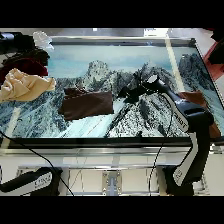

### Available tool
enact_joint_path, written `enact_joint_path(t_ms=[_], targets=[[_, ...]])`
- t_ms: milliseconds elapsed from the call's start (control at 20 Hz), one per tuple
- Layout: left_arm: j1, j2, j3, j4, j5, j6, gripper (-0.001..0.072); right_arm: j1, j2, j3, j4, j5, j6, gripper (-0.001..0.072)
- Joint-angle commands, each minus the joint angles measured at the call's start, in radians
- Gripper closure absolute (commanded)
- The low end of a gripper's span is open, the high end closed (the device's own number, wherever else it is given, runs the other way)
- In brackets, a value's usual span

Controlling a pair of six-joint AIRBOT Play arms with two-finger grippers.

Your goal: Fold the shirts.

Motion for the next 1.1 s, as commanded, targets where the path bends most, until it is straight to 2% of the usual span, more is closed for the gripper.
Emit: enact_joint_path(t_ms=[0, 100, 450, 500, 550, 650, 700, 800, 850, 1050], targets=[[0.001, 0.0, 0.001, -0.012, 0.009, 0.017, 0.0696, 0.029, -0.062, 0.0, 0.205, -0.042, -0.099, 0.008], [0.001, 0.0, 0.001, -0.012, 0.009, 0.025, 0.0696, 0.06, -0.069, 0.0, 0.26, -0.085, -0.128, 0.0081], [0.001, 0.0, 0.001, -0.012, -0.003, 0.039, 0.0696, 0.143, -0.082, 0.002, 0.249, -0.161, -0.121, 0.0096], [0.001, 0.0, 0.001, -0.012, -0.008, 0.039, 0.0696, 0.149, -0.086, 0.002, 0.264, -0.16, -0.121, 0.0135], [0.001, 0.0, 0.001, -0.012, -0.011, 0.04, 0.0697, 0.154, -0.087, 0.002, 0.277, -0.165, -0.13, 0.027], [0.001, 0.0, 0.001, -0.011, -0.013, 0.042, 0.0696, 0.16, -0.086, 0.002, 0.351, -0.169, -0.199, 0.0587], [0.001, 0.0, 0.001, -0.006, -0.013, 0.042, 0.0696, 0.154, -0.085, 0.002, 0.418, -0.164, -0.234, 0.0683], [0.001, 0.0, 0.001, 0.008, -0.015, 0.042, 0.0696, 0.115, -0.073, 0.024, 0.518, -0.153, -0.267, 0.0685], [0.002, 0.0, 0.001, 0.015, -0.02, 0.042, 0.0696, 0.081, -0.05, 0.048, 0.497, -0.165, -0.264, 0.0685], [0.002, 0.0, 0.001, 0.021, -0.046, 0.041, 0.0696, -0.132, 0.145, 0.089, 0.27, -0.245, -0.159, 0.0686]])
